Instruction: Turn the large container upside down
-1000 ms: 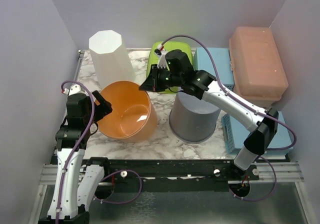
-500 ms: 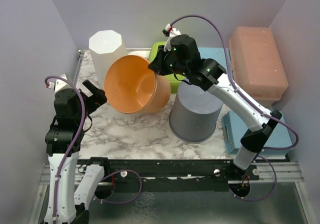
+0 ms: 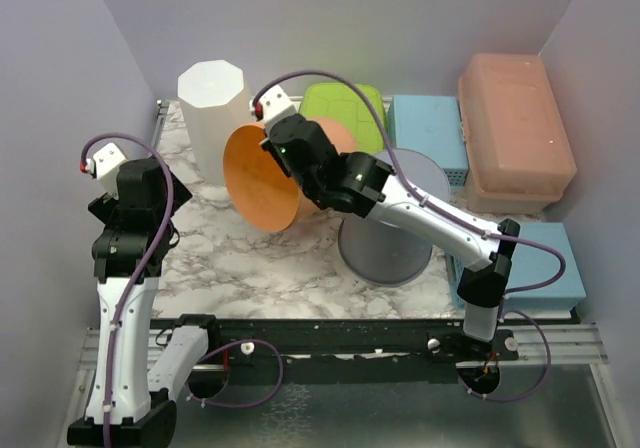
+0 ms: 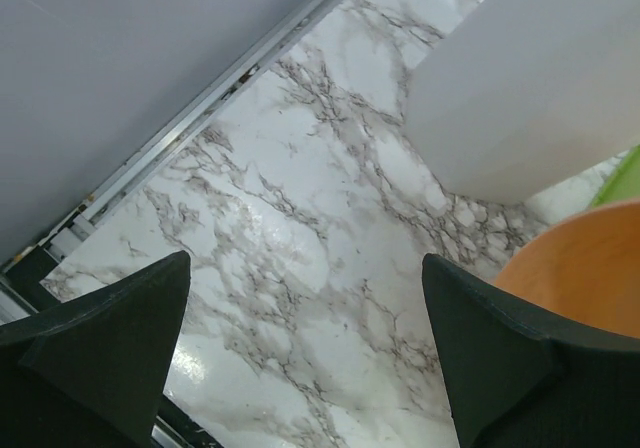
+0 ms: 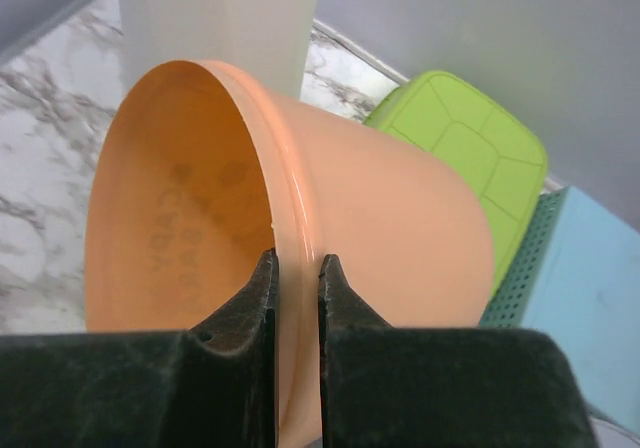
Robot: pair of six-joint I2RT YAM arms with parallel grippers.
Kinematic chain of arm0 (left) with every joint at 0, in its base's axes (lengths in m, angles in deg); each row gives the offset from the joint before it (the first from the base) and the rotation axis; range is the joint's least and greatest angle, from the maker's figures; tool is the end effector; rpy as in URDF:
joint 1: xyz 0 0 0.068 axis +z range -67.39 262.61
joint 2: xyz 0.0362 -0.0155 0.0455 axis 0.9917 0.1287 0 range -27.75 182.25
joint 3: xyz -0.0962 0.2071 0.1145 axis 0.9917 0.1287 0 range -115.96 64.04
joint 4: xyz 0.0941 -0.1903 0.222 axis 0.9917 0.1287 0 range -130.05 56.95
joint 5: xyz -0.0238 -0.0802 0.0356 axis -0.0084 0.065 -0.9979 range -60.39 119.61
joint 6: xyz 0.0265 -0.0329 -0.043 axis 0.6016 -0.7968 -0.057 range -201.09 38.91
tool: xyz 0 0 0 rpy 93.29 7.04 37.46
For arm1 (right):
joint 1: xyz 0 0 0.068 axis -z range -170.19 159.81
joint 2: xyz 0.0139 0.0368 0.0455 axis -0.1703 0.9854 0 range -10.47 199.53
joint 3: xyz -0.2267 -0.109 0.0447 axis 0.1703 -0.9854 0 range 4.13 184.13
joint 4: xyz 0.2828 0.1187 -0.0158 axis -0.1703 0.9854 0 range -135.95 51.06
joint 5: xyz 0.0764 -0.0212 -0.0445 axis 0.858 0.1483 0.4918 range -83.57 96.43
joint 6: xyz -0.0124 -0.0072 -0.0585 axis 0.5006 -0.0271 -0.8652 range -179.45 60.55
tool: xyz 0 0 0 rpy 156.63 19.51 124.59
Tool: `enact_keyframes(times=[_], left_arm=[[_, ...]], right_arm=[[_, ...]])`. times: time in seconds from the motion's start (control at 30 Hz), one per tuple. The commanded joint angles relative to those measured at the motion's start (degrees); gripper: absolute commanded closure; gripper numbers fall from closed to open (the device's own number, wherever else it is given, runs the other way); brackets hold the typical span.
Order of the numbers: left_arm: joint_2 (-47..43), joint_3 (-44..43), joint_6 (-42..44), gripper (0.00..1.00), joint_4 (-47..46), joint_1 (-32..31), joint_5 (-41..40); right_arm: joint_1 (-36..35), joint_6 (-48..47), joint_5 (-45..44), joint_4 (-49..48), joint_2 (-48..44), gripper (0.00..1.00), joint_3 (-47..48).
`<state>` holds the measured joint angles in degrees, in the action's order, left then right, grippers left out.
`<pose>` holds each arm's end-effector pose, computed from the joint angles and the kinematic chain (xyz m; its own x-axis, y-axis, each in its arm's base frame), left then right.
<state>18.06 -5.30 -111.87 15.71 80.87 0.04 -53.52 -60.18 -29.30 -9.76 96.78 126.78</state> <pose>0.1894 0.0164 0.4019 -0.2580 -0.4375 -0.8614 -0.6086 0.7660 -0.2068 0.2310 0.4018 0.4452 -0.1531 -0.3279 -0.9322 -0.4822 0.8482 -0.2191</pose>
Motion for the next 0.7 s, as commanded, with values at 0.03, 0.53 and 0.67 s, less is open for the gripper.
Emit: enact_keyframes(times=[0.03,0.53,0.67], left_arm=[[3.1,-1.8,0.5,0.01,-0.7,-0.2,-5.5],[8.0,2.9,5.1,0.01,-6.2,11.8,8.5],[7.5,4.3,5.7,0.01,-6.1,12.9,10.9]], right_arm=[[-6.0,-19.0,-16.3,-14.3,-1.2,1.0,-6.8],[-14.5,-18.9,-18.1,-23.7,0.3,1.0,-25.7],[-14.6,-6.0,-6.1,-14.1,-0.3,0.99,-24.4]])
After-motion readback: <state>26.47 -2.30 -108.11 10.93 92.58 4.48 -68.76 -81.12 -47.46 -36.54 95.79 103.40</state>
